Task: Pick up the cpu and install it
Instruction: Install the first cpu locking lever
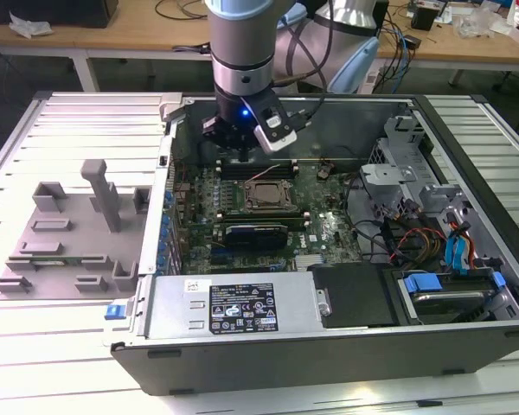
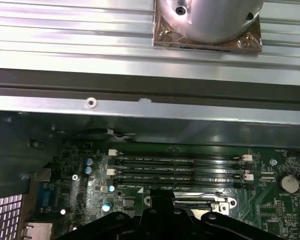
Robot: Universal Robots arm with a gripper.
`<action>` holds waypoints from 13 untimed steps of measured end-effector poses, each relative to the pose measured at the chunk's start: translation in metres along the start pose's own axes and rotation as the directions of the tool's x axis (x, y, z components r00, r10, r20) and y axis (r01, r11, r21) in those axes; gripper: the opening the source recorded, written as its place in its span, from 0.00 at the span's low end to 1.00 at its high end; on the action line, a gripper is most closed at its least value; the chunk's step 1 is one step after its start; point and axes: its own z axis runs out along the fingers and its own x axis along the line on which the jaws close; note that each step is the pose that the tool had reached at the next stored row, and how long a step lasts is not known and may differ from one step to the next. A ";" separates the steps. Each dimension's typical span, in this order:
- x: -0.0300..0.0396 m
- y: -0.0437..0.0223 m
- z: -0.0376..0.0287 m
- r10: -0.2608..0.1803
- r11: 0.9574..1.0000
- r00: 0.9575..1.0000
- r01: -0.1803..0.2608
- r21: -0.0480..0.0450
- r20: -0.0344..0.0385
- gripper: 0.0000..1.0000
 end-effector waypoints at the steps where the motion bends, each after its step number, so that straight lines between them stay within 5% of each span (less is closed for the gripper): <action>1: -0.0047 -0.0004 0.0006 0.001 1.000 1.000 -0.001 0.000 -0.004 0.11; 5: -0.0151 -0.0015 0.0031 0.004 1.000 1.000 -0.004 0.000 -0.012 0.11; 13: -0.0194 -0.0040 0.0121 0.046 0.999 0.999 -0.046 0.003 -0.002 0.11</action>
